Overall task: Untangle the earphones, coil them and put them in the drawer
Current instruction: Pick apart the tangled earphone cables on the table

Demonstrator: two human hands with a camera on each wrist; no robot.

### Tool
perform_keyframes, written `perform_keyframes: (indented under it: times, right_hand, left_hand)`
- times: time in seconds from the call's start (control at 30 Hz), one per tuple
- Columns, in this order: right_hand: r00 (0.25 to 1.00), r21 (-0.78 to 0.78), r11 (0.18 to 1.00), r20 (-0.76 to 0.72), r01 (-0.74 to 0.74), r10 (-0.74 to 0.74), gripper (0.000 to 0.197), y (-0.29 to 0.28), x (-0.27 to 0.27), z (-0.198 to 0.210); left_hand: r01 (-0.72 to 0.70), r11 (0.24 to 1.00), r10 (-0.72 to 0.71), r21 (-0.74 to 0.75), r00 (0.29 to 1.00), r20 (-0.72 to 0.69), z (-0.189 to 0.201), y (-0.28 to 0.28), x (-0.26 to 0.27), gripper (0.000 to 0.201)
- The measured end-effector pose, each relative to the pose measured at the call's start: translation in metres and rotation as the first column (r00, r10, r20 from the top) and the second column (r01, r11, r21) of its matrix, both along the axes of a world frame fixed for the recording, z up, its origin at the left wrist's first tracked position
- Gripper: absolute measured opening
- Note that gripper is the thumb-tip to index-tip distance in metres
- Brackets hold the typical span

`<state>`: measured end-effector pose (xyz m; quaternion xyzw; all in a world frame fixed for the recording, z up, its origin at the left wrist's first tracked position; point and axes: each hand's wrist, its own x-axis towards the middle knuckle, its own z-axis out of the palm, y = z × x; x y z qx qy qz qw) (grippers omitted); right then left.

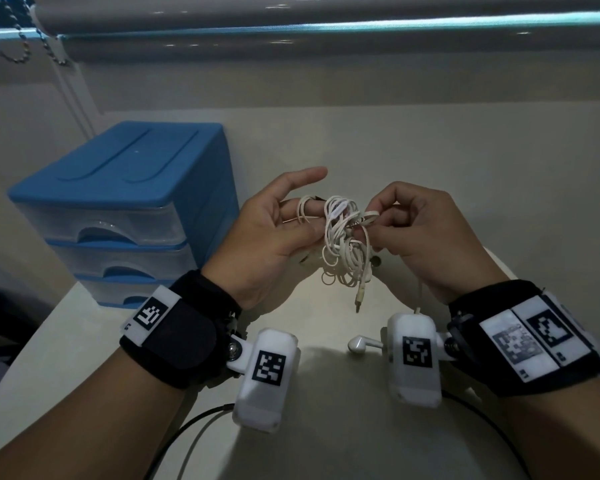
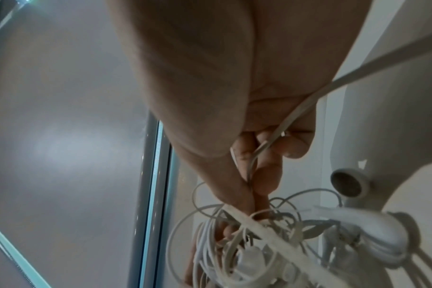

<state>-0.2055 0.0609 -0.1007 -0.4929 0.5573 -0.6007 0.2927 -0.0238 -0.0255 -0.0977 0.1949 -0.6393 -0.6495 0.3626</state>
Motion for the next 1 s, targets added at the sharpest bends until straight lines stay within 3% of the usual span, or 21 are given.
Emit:
perform_keyframes:
  times: [0.3, 0.5, 0.63, 0.77, 1.0]
  right_hand:
    - [0.985, 0.056, 0.984, -0.024, -0.169, 0.171, 0.016, 0.0, 0.0003, -0.0013]
    - [0.988, -0.085, 0.991, -0.117, -0.107, 0.097, 0.02, 0.002, -0.0014, 0.006]
    - [0.955, -0.068, 0.974, -0.224, -0.215, 0.195, 0.026, 0.0043, 0.0044, 0.0058]
    - [0.935, 0.034, 0.967, -0.249, -0.251, 0.252, 0.024, 0.0034, 0.0058, 0.0027]
    - [0.958, 0.005, 0.992, -0.258, -0.126, 0.123, 0.005, 0.0015, 0.0044, 0.0012]
  left_hand:
    - [-0.057, 0.995, 0.062, -0.083, 0.996, 0.063, -0.0001, -0.0019, 0.0015, 0.044]
    - [-0.007, 0.985, 0.037, -0.172, 0.984, 0.172, -0.0012, -0.0012, 0.0014, 0.046]
    - [0.074, 0.99, -0.046, -0.121, 0.974, 0.22, 0.0004, 0.0015, 0.0006, 0.054]
    - [0.089, 0.996, -0.084, -0.019, 0.979, 0.184, 0.0025, 0.0038, 0.0004, 0.08]
    - [0.113, 0.994, -0.111, -0.004, 0.979, 0.169, 0.0036, 0.0063, 0.0015, 0.068]
